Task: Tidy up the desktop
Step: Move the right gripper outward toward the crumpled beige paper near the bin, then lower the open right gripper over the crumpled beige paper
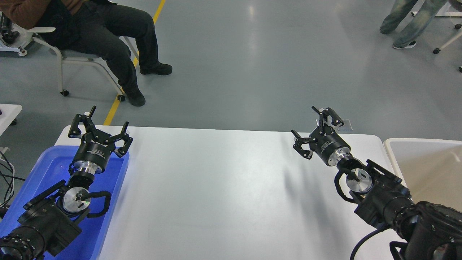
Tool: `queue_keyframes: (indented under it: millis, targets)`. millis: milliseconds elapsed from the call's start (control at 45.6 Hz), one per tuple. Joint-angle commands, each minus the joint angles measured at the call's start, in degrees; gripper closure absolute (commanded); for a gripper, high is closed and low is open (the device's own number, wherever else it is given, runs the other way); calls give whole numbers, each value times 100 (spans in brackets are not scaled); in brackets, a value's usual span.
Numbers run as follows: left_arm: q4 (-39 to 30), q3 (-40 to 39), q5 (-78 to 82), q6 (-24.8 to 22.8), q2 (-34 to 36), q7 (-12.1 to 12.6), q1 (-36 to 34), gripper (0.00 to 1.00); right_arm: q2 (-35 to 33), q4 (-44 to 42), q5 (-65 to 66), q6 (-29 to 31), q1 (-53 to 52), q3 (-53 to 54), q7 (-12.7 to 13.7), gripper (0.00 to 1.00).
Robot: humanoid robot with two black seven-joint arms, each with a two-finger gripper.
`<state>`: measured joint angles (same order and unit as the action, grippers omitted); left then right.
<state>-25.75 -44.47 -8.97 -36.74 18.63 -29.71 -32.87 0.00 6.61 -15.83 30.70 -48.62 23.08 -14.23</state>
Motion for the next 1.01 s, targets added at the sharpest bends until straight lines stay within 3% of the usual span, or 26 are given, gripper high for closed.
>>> queue_keyframes:
  millis: [0,439,658,987]
  targets:
    - [0,0,0,0,0,0,-8,0,-44,-2,158,217,-122,-356,-10,0]
    - [0,0,9,-9,0,0,-8,0,-1195,51,2215,401,-403,-690,-98,0]
    - [0,0,9,-9,0,0,-8,0,-1757,253,2822,410,-543,-2069,-809,0]
    - [0,0,0,-9,9,0,-8,0,-2144,236,4105,313,-851,-4020,-1592,0]
